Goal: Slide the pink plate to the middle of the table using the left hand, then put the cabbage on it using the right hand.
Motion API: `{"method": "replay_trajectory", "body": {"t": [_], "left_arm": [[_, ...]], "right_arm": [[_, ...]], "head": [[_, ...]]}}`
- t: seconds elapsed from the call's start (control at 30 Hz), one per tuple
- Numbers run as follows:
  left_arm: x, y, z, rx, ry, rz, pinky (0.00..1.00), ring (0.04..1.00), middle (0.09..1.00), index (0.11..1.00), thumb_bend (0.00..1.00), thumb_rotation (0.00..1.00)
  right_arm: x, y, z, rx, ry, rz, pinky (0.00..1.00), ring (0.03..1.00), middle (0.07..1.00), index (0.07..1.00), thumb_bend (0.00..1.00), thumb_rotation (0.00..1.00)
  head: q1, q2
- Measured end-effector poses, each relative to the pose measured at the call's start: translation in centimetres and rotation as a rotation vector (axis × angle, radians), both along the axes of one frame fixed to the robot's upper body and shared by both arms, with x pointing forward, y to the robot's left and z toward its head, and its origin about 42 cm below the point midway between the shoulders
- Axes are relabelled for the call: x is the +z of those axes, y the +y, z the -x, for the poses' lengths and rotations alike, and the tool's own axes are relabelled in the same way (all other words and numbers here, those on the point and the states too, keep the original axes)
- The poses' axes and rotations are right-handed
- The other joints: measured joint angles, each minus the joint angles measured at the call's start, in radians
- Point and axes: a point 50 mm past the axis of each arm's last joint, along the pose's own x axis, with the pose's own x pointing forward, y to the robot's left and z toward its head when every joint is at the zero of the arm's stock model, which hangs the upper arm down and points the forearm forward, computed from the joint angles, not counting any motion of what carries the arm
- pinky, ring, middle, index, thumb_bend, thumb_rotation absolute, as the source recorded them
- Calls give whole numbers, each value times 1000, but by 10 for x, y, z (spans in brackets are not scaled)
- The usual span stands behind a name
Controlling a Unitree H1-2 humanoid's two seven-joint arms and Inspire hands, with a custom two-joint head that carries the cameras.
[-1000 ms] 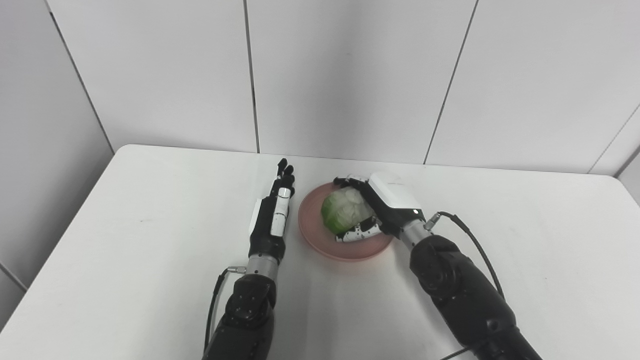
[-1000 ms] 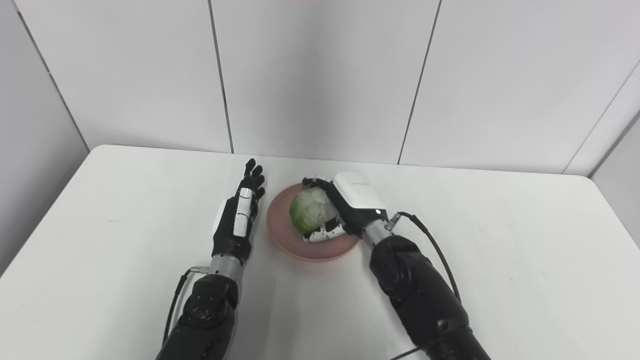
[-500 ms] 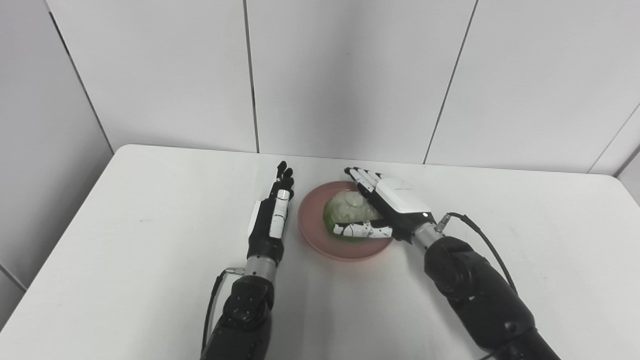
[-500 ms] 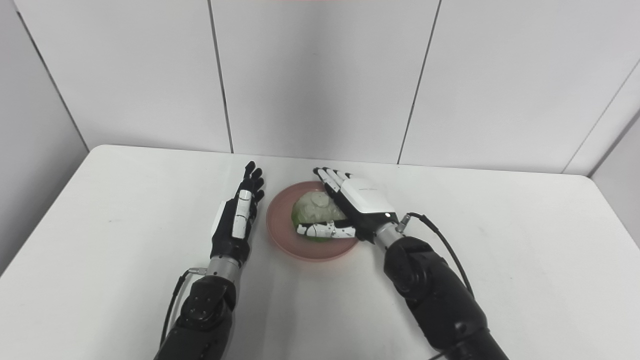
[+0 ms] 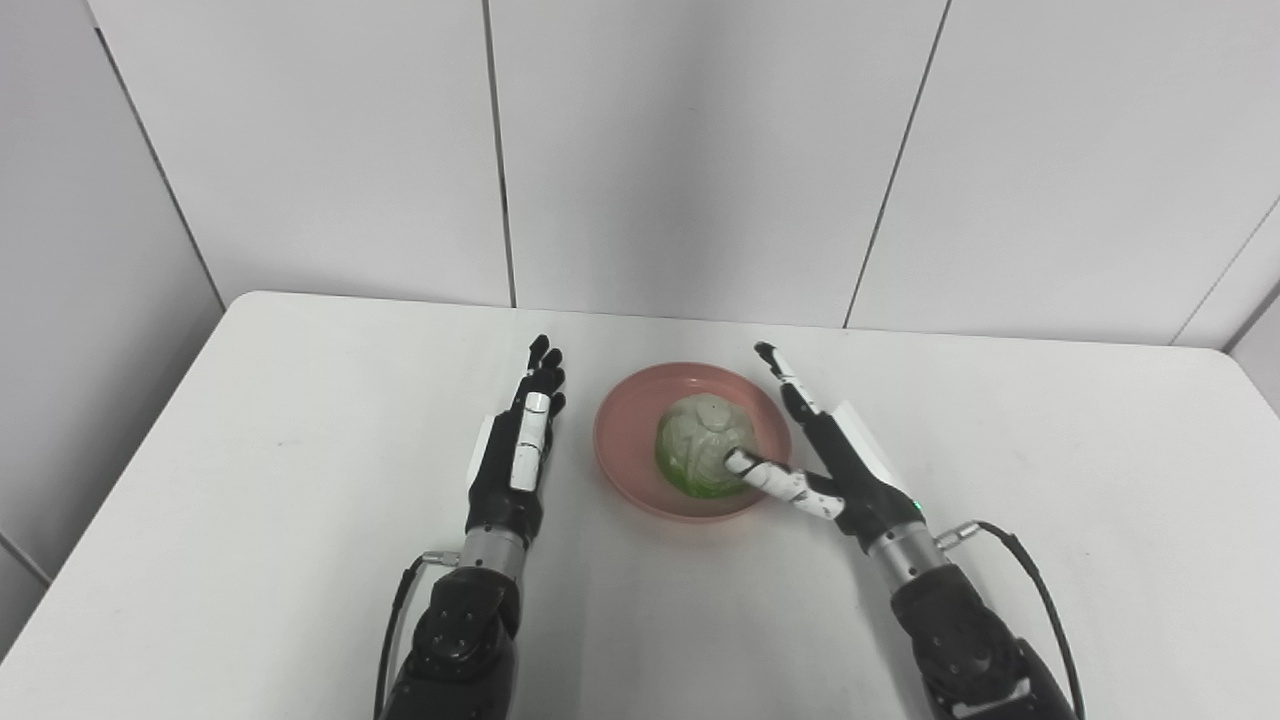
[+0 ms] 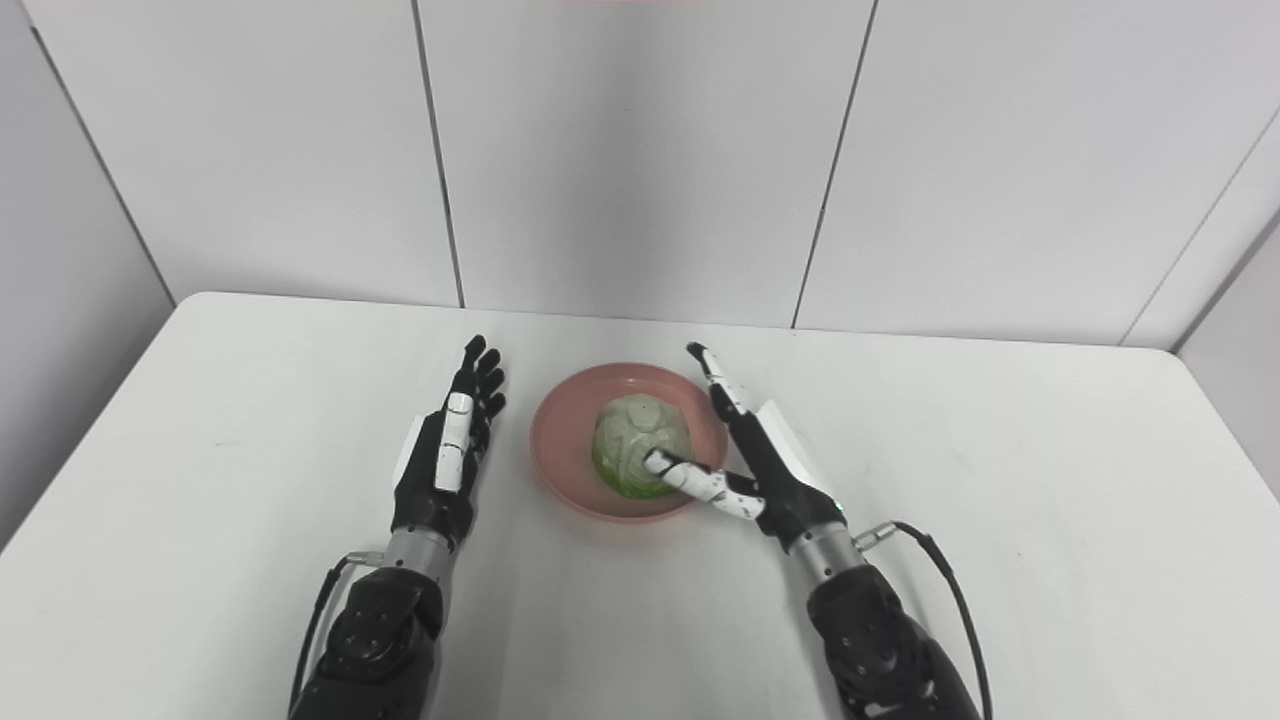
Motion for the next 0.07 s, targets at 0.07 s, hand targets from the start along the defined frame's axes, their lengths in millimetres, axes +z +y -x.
{"method": "replay_trajectory", "body": {"t": [0.07], "left_arm": [[2,1,2,-4,-10,2,1000,1000,1000,1000,748,1000]], "right_arm": [[3,-4,-1,-45,-6,-94,1000,1000,1000,1000,839,937]], "head": [[-5,3]]}}
